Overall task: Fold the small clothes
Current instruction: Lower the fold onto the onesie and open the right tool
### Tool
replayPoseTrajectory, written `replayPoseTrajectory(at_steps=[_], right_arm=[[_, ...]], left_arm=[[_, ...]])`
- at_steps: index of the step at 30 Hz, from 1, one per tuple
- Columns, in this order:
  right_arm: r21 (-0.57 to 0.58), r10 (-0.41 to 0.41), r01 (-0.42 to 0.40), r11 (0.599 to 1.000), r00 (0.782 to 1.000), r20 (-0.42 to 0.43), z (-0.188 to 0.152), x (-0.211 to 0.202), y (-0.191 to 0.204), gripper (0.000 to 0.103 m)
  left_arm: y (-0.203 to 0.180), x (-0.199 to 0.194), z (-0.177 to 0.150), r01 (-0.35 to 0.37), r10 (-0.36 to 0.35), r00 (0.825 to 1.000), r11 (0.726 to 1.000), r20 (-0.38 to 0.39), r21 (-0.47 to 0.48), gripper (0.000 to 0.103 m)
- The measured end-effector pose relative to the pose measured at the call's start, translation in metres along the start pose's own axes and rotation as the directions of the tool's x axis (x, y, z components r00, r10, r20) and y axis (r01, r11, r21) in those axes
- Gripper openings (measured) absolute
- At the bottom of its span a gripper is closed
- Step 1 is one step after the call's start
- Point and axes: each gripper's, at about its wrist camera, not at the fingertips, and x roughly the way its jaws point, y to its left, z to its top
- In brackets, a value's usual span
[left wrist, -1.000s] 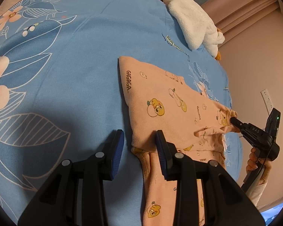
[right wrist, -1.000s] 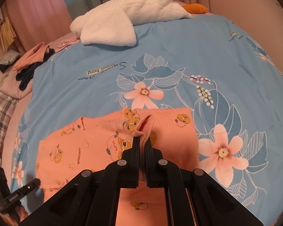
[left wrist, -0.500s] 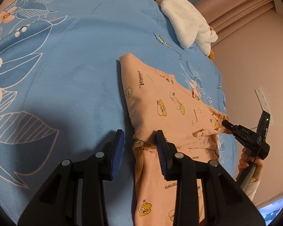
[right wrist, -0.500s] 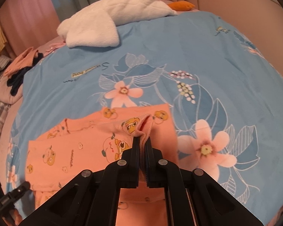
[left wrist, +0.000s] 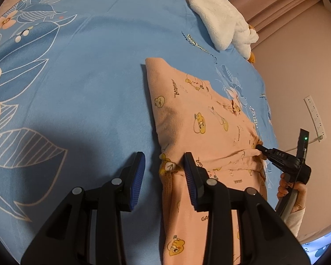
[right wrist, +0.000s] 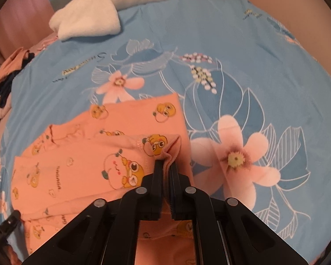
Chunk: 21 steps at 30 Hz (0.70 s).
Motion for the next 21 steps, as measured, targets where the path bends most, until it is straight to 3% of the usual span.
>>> replayPoseTrajectory(at_steps=[4, 7, 10, 13, 14, 15, 16, 18, 21], right_arm=[[0.024, 0.048, -0.048, 0.999, 0.999, 0.001, -0.002, -0.005, -0.011, 0.006], [0.035, 0.02, -0.021, 0.999, 1.0, 0.018, -0.004, -0.017, -0.021, 0.006], [0.036, -0.032, 0.03, 0.999, 0.997, 0.064, -0.007, -0.037, -0.035, 0.006], [0.048, -0.015, 0.011, 0.999, 0.996, 0.09, -0.013, -0.061, -0.052, 0.006], [0.047, -0.005, 0.0, 0.999, 0.995, 0.095, -0.016, -0.067, -0.056, 0.008], [0.047, 0.007, -0.012, 0.999, 0.995, 0.103, -0.02, -0.075, -0.061, 0.017], [0.044, 0.027, -0.032, 0.999, 0.993, 0.111, -0.027, -0.084, -0.066, 0.033], [0.037, 0.079, -0.085, 0.996, 0.988, 0.132, -0.04, -0.098, -0.073, 0.05], [0.004, 0.16, -0.161, 0.987, 0.98, 0.12, -0.073, -0.114, -0.081, 0.051]], left_arm=[[-0.004, -0.006, -0.008, -0.026, 0.026, 1.0, 1.0, 0.006, 0.012, 0.036], [-0.009, -0.015, -0.017, -0.067, 0.066, 0.998, 0.997, 0.02, 0.033, 0.037], [-0.011, -0.03, -0.025, -0.083, 0.082, 0.995, 0.996, 0.054, 0.019, 0.045], [-0.016, -0.05, -0.037, -0.092, 0.091, 0.991, 0.996, 0.1, -0.002, 0.052], [-0.019, -0.056, -0.042, -0.092, 0.092, 0.989, 0.996, 0.113, -0.002, 0.054], [-0.022, -0.062, -0.049, -0.088, 0.088, 0.988, 0.996, 0.124, 0.001, 0.056], [-0.025, -0.067, -0.057, -0.086, 0.084, 0.988, 0.996, 0.127, 0.005, 0.059], [-0.03, -0.075, -0.076, -0.075, 0.073, 0.99, 0.997, 0.121, 0.013, 0.06], [-0.034, -0.087, -0.105, -0.089, 0.087, 0.986, 0.996, 0.142, 0.01, 0.06]])
